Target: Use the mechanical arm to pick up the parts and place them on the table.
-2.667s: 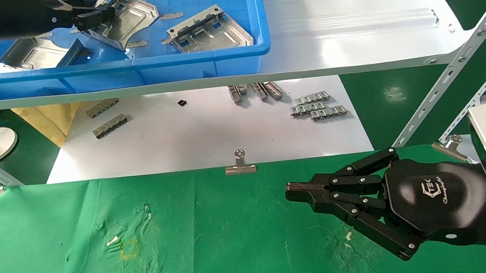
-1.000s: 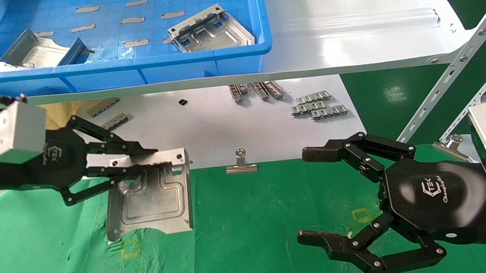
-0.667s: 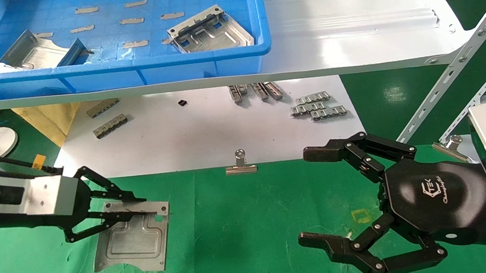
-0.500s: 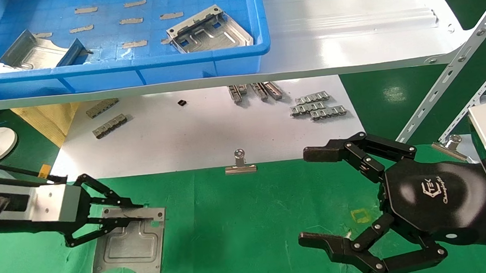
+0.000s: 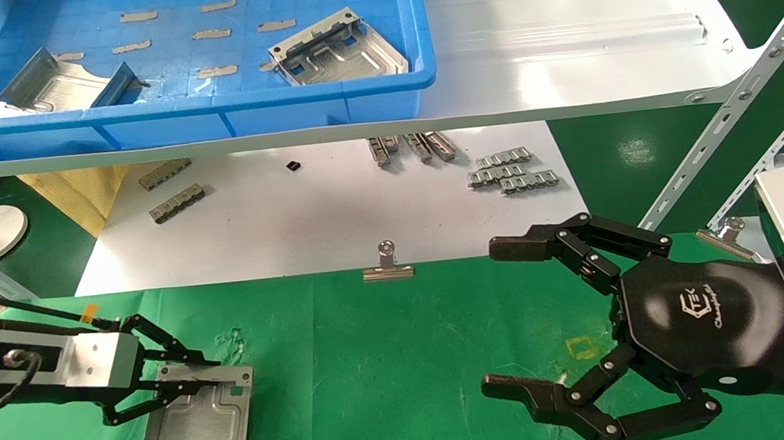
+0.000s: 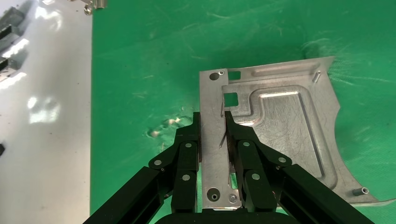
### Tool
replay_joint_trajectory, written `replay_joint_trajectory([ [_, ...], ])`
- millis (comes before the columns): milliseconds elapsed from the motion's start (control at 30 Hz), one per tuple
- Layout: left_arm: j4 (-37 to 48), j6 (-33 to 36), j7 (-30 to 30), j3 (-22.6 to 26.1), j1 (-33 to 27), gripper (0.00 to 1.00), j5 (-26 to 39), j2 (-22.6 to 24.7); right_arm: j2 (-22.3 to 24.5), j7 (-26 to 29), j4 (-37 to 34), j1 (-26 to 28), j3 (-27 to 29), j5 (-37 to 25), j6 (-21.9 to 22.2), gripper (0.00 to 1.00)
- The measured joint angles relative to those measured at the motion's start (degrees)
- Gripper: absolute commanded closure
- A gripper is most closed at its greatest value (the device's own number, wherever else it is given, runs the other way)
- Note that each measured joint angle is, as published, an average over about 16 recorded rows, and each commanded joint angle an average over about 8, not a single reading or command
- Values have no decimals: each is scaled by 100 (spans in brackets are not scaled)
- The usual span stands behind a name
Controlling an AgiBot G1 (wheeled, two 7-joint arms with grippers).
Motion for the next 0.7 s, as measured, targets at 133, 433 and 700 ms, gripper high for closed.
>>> replay_joint_trajectory([
  [133, 222, 51, 117, 28, -23, 0, 11, 76, 0, 0, 0, 0, 0, 0, 0, 0],
  [433, 586, 191, -254, -80, -5, 0, -390, 78, 0, 0, 0, 0, 0, 0, 0, 0],
  [700, 703, 275, -1029, -331, 201, 0, -1111, -89, 0, 0, -1, -1, 0, 1, 1, 0],
])
